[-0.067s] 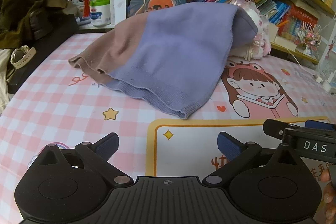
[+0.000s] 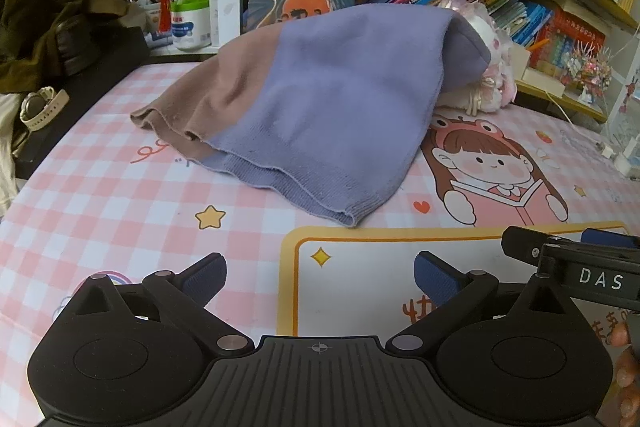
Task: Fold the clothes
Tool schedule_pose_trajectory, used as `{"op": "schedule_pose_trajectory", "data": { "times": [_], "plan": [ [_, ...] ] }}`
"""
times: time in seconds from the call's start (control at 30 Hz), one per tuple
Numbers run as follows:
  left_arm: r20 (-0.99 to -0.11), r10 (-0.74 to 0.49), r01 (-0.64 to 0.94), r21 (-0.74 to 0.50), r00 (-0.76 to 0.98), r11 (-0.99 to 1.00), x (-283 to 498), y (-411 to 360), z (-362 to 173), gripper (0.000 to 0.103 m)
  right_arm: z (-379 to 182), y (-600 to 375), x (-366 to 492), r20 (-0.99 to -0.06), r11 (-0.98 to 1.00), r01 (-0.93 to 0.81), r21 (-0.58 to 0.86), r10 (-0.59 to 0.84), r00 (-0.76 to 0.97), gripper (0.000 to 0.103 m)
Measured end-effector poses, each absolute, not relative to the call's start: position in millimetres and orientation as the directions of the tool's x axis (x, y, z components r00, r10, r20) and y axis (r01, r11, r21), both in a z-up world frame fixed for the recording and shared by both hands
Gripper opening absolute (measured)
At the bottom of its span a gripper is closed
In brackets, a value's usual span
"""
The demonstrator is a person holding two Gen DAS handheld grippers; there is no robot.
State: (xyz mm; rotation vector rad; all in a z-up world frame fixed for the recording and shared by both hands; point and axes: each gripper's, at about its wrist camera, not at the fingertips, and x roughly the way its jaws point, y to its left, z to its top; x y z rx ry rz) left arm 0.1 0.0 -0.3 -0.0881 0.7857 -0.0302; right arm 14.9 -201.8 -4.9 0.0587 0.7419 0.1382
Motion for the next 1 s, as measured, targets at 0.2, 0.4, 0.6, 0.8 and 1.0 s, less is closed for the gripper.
{"op": "schedule_pose_trajectory", "data": {
  "times": [0.2, 0.4, 0.6, 0.8, 1.0],
  "plan": [
    [-0.706, -0.058, -0.005, -0.087, 0.706, 0.996, -0.1, -0.3, -1.3, 0.102, -7.5, -199.2, 15.6, -0.673, 0.988, -0.111, 0.106, 0.154, 0.724, 0.102],
    [-0.708, -0.057, -0.008, -0.089, 0.704, 0.996, 0.2, 0.7, -3.1, 0.102, -5.6, -203.8, 16.7, -0.677, 0.988, -0.114, 0.108, 0.157, 0.719, 0.102],
    [-0.711, -0.055, -0.012, -0.089, 0.701, 0.996, 1.2, 0.8, -3.1, 0.102, -6.6, -202.2, 18.0, -0.677, 0.988, -0.113, 0.105, 0.154, 0.72, 0.102],
    [-0.716, -0.051, -0.017, -0.087, 0.696, 0.996, 2.0, 1.7, -3.8, 0.102, -6.9, -202.1, 18.9, -0.679, 0.988, -0.113, 0.105, 0.154, 0.718, 0.102],
    [-0.719, -0.047, -0.02, -0.084, 0.694, 0.996, 3.2, 1.8, -2.7, 0.102, -7.8, -201.7, 20.0, -0.682, 0.988, -0.11, 0.106, 0.153, 0.715, 0.103]
  ]
}}
